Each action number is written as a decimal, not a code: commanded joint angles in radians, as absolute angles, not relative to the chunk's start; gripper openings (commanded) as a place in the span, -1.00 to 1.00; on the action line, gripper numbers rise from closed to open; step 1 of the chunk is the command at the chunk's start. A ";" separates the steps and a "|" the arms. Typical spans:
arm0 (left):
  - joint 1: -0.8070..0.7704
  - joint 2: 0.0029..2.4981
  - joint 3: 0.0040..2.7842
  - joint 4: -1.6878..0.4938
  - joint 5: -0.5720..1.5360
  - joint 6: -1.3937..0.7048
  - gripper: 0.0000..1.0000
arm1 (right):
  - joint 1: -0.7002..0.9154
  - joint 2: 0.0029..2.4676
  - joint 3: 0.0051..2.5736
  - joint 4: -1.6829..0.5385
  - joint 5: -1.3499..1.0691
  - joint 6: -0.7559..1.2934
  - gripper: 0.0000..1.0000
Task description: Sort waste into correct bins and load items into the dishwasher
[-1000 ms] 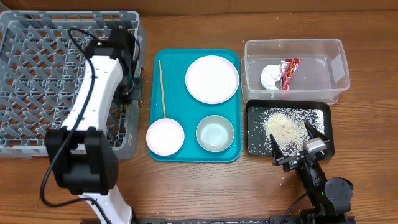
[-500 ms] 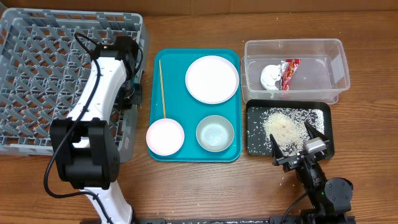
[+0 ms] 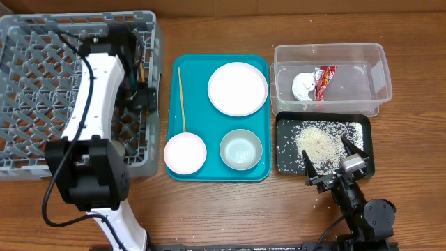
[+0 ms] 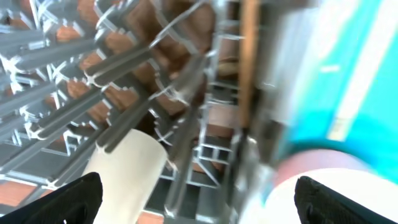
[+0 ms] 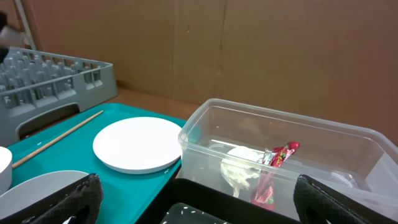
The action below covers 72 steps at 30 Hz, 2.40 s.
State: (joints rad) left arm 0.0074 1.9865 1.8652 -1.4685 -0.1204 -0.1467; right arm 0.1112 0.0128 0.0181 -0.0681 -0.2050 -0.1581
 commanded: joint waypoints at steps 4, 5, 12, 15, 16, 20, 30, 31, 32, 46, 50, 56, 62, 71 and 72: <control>-0.023 1.993 2.059 -1.522 0.159 -0.113 0.99 | 0.113 0.003 0.008 -0.062 -0.203 -0.154 0.99; -0.024 1.993 2.064 -1.523 0.222 -0.099 1.00 | 0.113 0.003 0.008 -0.062 -0.203 -0.154 0.99; -0.086 1.995 1.973 -1.420 0.250 -0.174 0.10 | 0.113 0.003 0.008 -0.062 -0.203 -0.154 0.99; -0.144 1.995 1.871 -1.299 0.080 -0.257 0.00 | 0.113 0.003 0.008 -0.062 -0.203 -0.154 0.99; -0.163 1.995 1.834 -1.261 0.035 -0.276 -0.07 | 0.113 0.003 0.008 -0.062 -0.203 -0.154 0.99; -0.236 2.000 1.679 -1.086 -0.045 -0.301 -0.08 | 0.113 0.003 0.008 -0.062 -0.203 -0.154 1.00; -0.262 2.035 1.541 -0.947 -0.162 -0.442 -0.12 | 0.113 0.003 0.008 -0.062 -0.203 -0.154 1.00; -0.260 2.040 1.539 -0.933 -0.148 -0.442 -0.13 | 0.113 0.003 0.008 -0.062 -0.203 -0.154 0.99; -0.260 2.047 1.537 -0.921 -0.143 -0.442 -0.18 | 0.113 0.003 0.008 -0.062 -0.203 -0.154 0.99; -0.247 2.191 1.527 -0.919 -0.106 -0.419 -0.53 | 0.113 0.003 0.008 -0.062 -0.203 -0.154 0.99; -0.241 2.189 1.564 -0.949 -0.005 -0.362 -0.92 | 0.113 0.003 0.008 -0.062 -0.203 -0.154 0.99; -0.241 2.171 1.755 -1.112 0.085 -0.275 -0.92 | 0.113 0.003 0.008 -0.062 -0.203 -0.154 1.00; -0.241 2.122 1.985 -1.324 -0.021 -0.211 -0.92 | 0.113 0.003 0.008 -0.062 -0.203 -0.154 0.99; -0.177 2.073 2.040 -1.494 -0.247 -0.233 -0.91 | 0.113 0.003 0.008 -0.062 -0.203 -0.154 0.99; -0.150 2.073 2.038 -1.497 -0.247 -0.233 -0.92 | 0.113 0.003 0.008 -0.062 -0.203 -0.154 0.99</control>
State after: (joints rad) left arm -0.2123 2.0865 2.0251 -1.4899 -0.1574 -0.2325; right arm 0.1112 0.0128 0.0181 -0.0681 -0.2050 -0.1577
